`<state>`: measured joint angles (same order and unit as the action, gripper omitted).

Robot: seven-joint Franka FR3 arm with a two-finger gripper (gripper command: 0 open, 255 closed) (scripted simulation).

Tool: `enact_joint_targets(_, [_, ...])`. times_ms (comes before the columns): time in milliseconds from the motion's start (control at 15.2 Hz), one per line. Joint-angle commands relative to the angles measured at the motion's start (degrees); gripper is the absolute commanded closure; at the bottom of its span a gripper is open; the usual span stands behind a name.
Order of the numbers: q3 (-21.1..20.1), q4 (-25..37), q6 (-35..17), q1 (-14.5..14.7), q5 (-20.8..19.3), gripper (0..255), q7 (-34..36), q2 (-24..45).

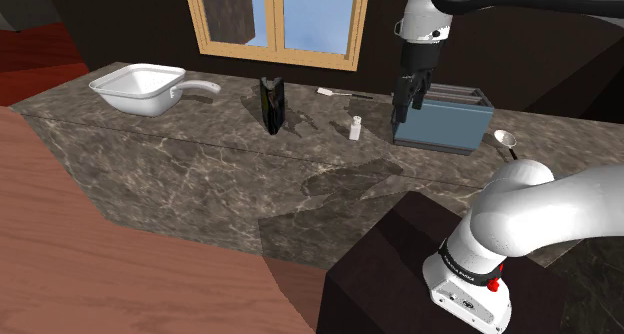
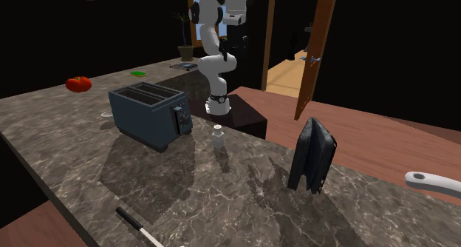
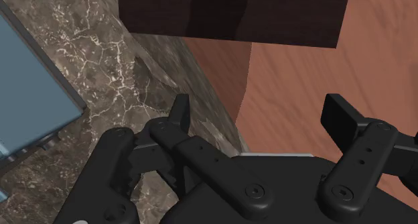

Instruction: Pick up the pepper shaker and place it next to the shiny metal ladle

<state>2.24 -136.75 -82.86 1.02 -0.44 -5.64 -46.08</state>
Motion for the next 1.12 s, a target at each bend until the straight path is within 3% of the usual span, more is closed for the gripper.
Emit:
enact_joint_targets(0, [0.0,0.0,0.0,0.0,0.0,0,0.0,0.0])
enact_joint_targets(528, [7.1,-6.02,-17.64,-1.64,-3.96,0,-7.62,6.45])
enact_joint_targets(1056, [14.62,-6.27,-35.36,-1.81,-4.35,0,-15.92,18.88])
